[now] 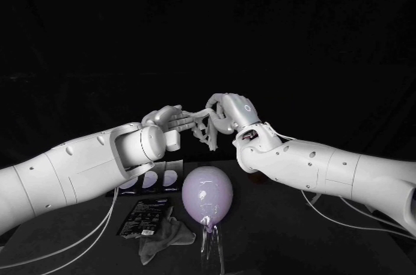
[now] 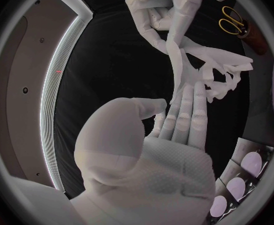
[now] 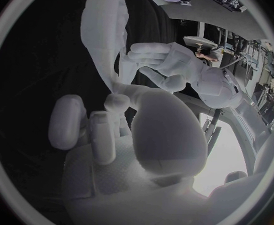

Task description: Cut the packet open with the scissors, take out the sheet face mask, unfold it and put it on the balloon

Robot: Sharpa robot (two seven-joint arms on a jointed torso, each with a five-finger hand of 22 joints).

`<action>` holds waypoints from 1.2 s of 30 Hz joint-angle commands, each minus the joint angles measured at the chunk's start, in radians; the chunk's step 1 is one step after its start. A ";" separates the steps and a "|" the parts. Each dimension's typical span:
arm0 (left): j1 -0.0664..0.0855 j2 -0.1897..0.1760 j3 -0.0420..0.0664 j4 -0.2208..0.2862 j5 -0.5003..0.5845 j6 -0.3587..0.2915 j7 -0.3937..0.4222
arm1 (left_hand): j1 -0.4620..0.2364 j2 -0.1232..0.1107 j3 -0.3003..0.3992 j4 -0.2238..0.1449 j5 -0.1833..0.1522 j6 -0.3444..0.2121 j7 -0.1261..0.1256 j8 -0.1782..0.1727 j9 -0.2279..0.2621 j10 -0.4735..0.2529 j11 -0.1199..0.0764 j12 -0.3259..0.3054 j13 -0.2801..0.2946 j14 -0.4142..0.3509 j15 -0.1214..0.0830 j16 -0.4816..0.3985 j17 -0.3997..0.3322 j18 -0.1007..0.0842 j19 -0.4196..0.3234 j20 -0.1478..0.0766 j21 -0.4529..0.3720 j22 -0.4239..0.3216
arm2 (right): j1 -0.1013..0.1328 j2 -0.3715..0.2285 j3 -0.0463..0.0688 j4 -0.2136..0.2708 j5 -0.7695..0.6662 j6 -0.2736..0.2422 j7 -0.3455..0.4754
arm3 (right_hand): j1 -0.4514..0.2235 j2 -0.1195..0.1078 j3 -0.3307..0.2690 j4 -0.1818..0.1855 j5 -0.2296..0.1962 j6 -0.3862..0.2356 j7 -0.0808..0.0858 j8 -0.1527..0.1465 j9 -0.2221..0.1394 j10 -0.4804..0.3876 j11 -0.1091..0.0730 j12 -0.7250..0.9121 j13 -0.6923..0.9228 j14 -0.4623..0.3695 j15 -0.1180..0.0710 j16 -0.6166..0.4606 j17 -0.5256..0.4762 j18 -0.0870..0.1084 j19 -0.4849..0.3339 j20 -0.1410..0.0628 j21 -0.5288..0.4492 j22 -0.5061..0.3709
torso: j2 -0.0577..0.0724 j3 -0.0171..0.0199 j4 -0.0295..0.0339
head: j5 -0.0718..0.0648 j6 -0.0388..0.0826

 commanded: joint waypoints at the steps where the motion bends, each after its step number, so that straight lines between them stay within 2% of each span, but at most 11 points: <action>1: 0.002 -0.002 0.000 0.006 -0.030 0.027 -0.029 | 0.004 -0.008 -0.007 0.000 -0.004 0.009 0.161 -0.007 -0.002 -0.008 0.001 0.006 0.001 -0.008 -0.002 -0.005 -0.001 -0.008 -0.009 -0.001 0.005 0.001 | 0.011 -0.005 0.001 0.005 0.021 -0.005 0.038 | -0.008 0.000 0.003 -0.006 0.007 0.014 -0.009 0.004 -0.001 0.027 -0.019 0.007 0.005 0.087 -0.009 0.003 0.194 -0.013 0.008 -0.003 0.005 0.171 | 0.000 0.0000 -0.0011 | 0.000 -0.001; 16: 0.001 -0.010 -0.011 0.013 -0.069 0.067 -0.094 | 0.014 -0.010 -0.031 -0.009 -0.004 0.022 0.160 -0.014 -0.016 -0.004 -0.001 0.017 0.002 -0.003 -0.004 -0.007 -0.001 -0.008 -0.012 -0.003 0.014 0.005 | 0.048 -0.027 0.003 0.014 0.029 0.089 0.047 | -0.015 -0.004 0.007 -0.018 0.007 0.018 -0.009 0.003 -0.004 0.038 -0.019 0.023 0.025 0.091 -0.009 0.011 0.209 -0.015 0.011 -0.004 0.019 0.174 | 0.001 0.0009 -0.0006 | -0.005 -0.001; 19: 0.001 -0.013 -0.015 0.010 -0.093 0.077 -0.091 | 0.031 -0.009 -0.050 -0.023 -0.003 0.050 0.157 -0.010 -0.024 0.007 -0.003 0.028 0.003 0.000 -0.005 -0.009 -0.002 -0.010 -0.014 -0.006 0.021 0.008 | 0.053 -0.032 0.003 0.016 0.029 0.098 0.047 | -0.017 -0.005 0.008 -0.022 0.007 0.020 -0.010 0.003 -0.005 0.042 -0.019 0.030 0.034 0.092 -0.009 0.014 0.214 -0.017 0.013 -0.004 0.026 0.176 | 0.001 0.0010 -0.0007 | -0.005 0.002; 21: 0.001 -0.017 -0.018 0.007 -0.125 0.084 -0.084 | 0.057 -0.013 -0.086 -0.044 -0.005 0.094 0.153 -0.029 -0.050 0.013 -0.006 0.037 0.001 0.005 -0.006 -0.008 -0.001 -0.015 -0.018 -0.011 0.035 0.016 | 0.057 -0.036 0.003 0.018 0.030 0.105 0.047 | -0.018 -0.006 0.008 -0.025 0.007 0.021 -0.010 0.002 -0.006 0.044 -0.019 0.033 0.038 0.093 -0.009 0.015 0.216 -0.017 0.014 -0.004 0.030 0.176 | 0.001 0.0013 -0.0007 | -0.006 0.001; 24: -0.001 -0.027 -0.024 0.001 -0.202 0.095 -0.070 | 0.067 -0.045 -0.131 -0.064 -0.004 0.117 0.144 -0.046 -0.068 0.017 -0.012 0.044 0.002 0.023 -0.011 0.007 0.005 -0.017 -0.014 -0.016 0.049 0.025 | 0.061 -0.041 0.003 0.021 0.030 0.117 0.047 | -0.021 -0.007 0.009 -0.029 0.007 0.022 -0.010 0.002 -0.007 0.047 -0.020 0.036 0.043 0.094 -0.009 0.017 0.220 -0.018 0.015 -0.004 0.034 0.177 | 0.000 0.0014 -0.0008 | -0.006 0.002; 25: -0.002 -0.030 -0.025 -0.001 -0.225 0.098 -0.066 | 0.068 -0.070 -0.165 -0.073 -0.006 0.124 0.136 -0.062 -0.081 0.028 -0.017 0.053 0.004 0.034 -0.015 0.019 0.011 -0.018 -0.011 -0.018 0.059 0.031 | 0.062 -0.042 0.003 0.021 0.030 0.120 0.047 | -0.021 -0.007 0.010 -0.030 0.007 0.023 -0.010 0.002 -0.007 0.048 -0.020 0.038 0.045 0.094 -0.009 0.018 0.222 -0.018 0.016 -0.005 0.037 0.178 | 0.000 0.0013 -0.0006 | -0.007 0.004; 26: -0.003 -0.034 -0.027 -0.002 -0.248 0.102 -0.061 | 0.078 -0.069 -0.198 -0.074 -0.009 0.145 0.129 -0.082 -0.100 0.032 -0.023 0.061 0.004 0.032 -0.018 0.032 0.017 -0.020 -0.014 -0.022 0.068 0.037 | 0.062 -0.043 0.003 0.021 0.030 0.123 0.047 | -0.021 -0.007 0.010 -0.030 0.007 0.023 -0.010 0.002 -0.007 0.048 -0.020 0.038 0.045 0.094 -0.009 0.018 0.222 -0.018 0.016 -0.005 0.037 0.178 | 0.000 0.0014 -0.0004 | -0.007 0.004; 28: -0.008 -0.044 -0.030 -0.004 -0.314 0.115 -0.051 | 0.081 -0.076 -0.207 -0.077 -0.005 0.149 0.126 -0.087 -0.105 0.033 -0.024 0.063 0.005 0.029 -0.018 0.034 0.018 -0.022 -0.018 -0.021 0.069 0.038 | 0.064 -0.045 0.003 0.022 0.030 0.128 0.046 | -0.022 -0.007 0.011 -0.032 0.007 0.024 -0.010 0.002 -0.008 0.049 -0.020 0.040 0.048 0.095 -0.009 0.019 0.224 -0.019 0.017 -0.005 0.039 0.178 | 0.000 0.0011 0.0001 | -0.009 0.005; 31: -0.021 -0.058 -0.032 -0.006 -0.444 0.132 -0.039 | 0.057 -0.132 -0.270 -0.069 -0.004 0.171 0.120 -0.119 -0.131 0.011 -0.018 0.067 0.005 -0.025 -0.002 0.046 0.028 -0.040 -0.077 0.001 0.040 0.025 | 0.065 -0.047 0.003 0.023 0.029 0.133 0.043 | -0.023 -0.008 0.012 -0.034 0.008 0.024 -0.010 0.002 -0.009 0.051 -0.020 0.042 0.050 0.095 -0.009 0.020 0.226 -0.019 0.017 -0.005 0.041 0.179 | 0.000 0.0004 0.0009 | -0.012 0.006; 34: -0.032 -0.063 -0.033 -0.009 -0.527 0.136 -0.039 | 0.054 -0.151 -0.307 -0.058 -0.003 0.183 0.120 -0.146 -0.153 -0.011 -0.011 0.074 0.006 -0.078 0.009 0.065 0.043 -0.048 -0.114 0.018 0.020 0.015 | 0.066 -0.049 0.003 0.025 0.029 0.132 0.043 | -0.024 -0.008 0.013 -0.037 0.008 0.025 -0.010 0.002 -0.009 0.051 -0.020 0.042 0.052 0.096 -0.009 0.021 0.228 -0.019 0.018 -0.005 0.042 0.179 | 0.000 -0.0001 0.0015 | -0.015 0.007; 36: -0.042 -0.062 -0.033 -0.013 -0.583 0.134 -0.048 | 0.064 -0.163 -0.367 -0.040 -0.006 0.197 0.096 -0.183 -0.182 -0.031 -0.007 0.100 0.014 -0.139 0.016 0.123 0.079 -0.045 -0.140 0.033 0.006 0.007 | 0.066 -0.051 0.003 0.029 0.029 0.130 0.043 | -0.025 -0.008 0.014 -0.039 0.008 0.026 -0.010 0.002 -0.010 0.052 -0.020 0.044 0.054 0.096 -0.009 0.022 0.229 -0.019 0.018 -0.005 0.044 0.179 | 0.000 -0.0004 0.0008 | -0.015 0.009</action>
